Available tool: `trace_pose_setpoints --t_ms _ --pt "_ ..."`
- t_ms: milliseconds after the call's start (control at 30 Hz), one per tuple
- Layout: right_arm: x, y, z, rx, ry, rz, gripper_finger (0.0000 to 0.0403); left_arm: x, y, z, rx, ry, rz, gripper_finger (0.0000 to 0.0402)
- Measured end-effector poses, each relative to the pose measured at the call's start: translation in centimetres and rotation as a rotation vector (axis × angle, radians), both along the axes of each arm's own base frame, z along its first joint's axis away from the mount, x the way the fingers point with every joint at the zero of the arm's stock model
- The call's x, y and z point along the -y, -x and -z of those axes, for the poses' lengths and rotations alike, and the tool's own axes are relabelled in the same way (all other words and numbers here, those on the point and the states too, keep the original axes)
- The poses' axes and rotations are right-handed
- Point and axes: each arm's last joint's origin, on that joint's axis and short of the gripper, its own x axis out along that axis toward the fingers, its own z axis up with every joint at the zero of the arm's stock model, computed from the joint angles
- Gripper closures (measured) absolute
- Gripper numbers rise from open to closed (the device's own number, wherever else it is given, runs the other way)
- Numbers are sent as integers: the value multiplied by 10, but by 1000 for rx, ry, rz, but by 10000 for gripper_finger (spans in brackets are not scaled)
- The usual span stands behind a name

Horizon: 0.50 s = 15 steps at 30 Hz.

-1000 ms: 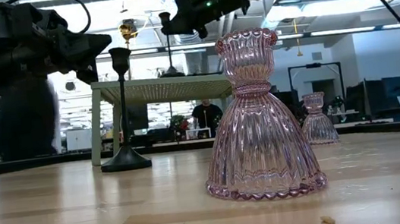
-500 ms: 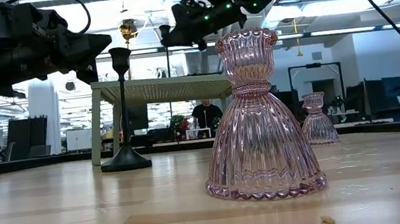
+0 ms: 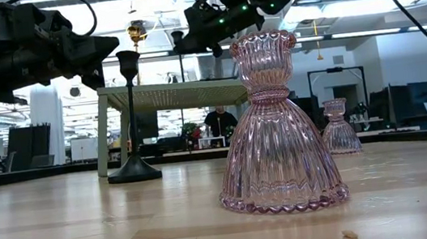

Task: Pick & Place candle stick holders
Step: Put the top black candle holder on the shelf, then put the top violet candle holder on the shelf

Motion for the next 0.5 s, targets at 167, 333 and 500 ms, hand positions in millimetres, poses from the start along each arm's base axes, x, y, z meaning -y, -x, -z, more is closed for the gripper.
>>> trace_pose_setpoints --t_ms 167,333,500 --pt "-2 -1 0 -6 -2 -1 320 0 0 0 0 0 0 392" --pt "-2 -1 0 -6 0 -2 251 0 0 0 0 0 0 392" --pt "-4 5 -7 -14 13 -3 198 0 0 0 0 0 0 392"
